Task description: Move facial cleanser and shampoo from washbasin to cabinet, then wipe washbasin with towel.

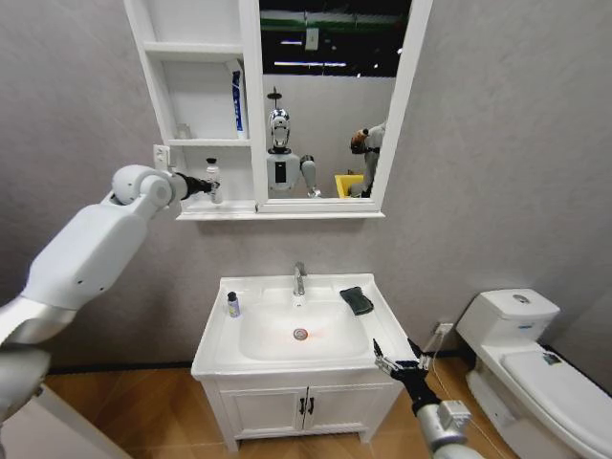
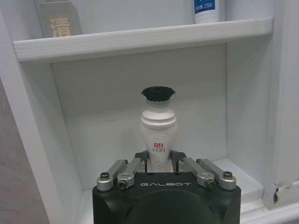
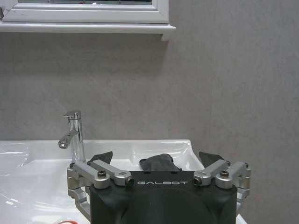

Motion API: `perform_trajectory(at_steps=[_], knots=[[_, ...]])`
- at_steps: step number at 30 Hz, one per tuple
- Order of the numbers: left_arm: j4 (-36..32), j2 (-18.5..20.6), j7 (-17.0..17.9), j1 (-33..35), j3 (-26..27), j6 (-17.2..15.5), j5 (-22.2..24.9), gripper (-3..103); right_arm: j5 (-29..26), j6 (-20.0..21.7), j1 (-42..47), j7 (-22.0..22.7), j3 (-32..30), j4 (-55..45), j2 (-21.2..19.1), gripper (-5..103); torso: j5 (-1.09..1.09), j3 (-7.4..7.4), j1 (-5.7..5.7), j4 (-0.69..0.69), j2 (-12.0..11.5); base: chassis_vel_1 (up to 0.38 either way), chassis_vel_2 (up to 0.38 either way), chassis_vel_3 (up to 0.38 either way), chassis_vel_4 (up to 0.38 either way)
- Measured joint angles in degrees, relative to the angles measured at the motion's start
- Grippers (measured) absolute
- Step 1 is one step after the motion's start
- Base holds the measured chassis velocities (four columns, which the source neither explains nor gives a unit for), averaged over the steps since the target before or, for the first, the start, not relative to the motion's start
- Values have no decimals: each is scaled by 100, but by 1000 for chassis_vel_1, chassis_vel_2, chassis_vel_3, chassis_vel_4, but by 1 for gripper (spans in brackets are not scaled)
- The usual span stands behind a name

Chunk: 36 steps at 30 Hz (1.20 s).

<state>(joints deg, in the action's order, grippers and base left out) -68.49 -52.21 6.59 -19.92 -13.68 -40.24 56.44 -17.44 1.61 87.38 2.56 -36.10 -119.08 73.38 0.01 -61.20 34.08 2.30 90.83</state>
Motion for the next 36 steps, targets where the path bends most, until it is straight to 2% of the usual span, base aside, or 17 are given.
perform_trajectory(at_steps=[6,23,24,26,27,29,31,32,33,34,36], knots=[[365,-122,-75,-16,66,127,-285,26,-29,5,-71,2,3,59,-12,100,-1,0,0,-2,0,0,0,0,0],[553,-124,-121,77,215,252,-455,24,-25,45,-161,28,50,123,-10,100,-1,1,-1,-1,1,0,0,0,0],[565,-129,-125,91,212,258,-466,30,-25,39,-156,29,50,123,-5,100,-1,1,-1,-2,1,0,0,0,0],[581,-144,-125,101,214,264,-475,30,-25,33,-145,30,46,125,-5,100,-1,1,-1,-2,1,0,0,0,0],[596,-159,-124,105,225,272,-480,40,-25,20,-135,30,34,129,-7,100,-1,1,-1,-1,1,0,0,0,0],[604,-171,-124,108,243,280,-481,40,-25,8,-126,30,20,129,-11,100,-1,1,-1,0,1,0,0,0,0],[594,-166,-119,126,310,288,-481,51,-50,-3,-117,30,-19,121,-9,100,0,1,-1,1,1,0,0,0,0],[594,-166,-119,126,310,288,-481,51,-50,-3,-117,30,-19,121,-9,100,0,1,-1,1,1,0,0,0,0],[547,-133,-99,168,363,291,-481,62,-62,-5,-116,30,-28,118,-5,100,0,1,-1,0,1,0,0,0,0],[547,-133,-99,168,363,291,-481,62,-62,-5,-116,30,-28,118,-5,100,0,1,-1,0,1,0,0,0,0],[218,50,-26,411,564,397,-372,73,-64,-6,-118,32,-20,117,-2,100,0,1,-1,-1,1,0,0,0,0]])
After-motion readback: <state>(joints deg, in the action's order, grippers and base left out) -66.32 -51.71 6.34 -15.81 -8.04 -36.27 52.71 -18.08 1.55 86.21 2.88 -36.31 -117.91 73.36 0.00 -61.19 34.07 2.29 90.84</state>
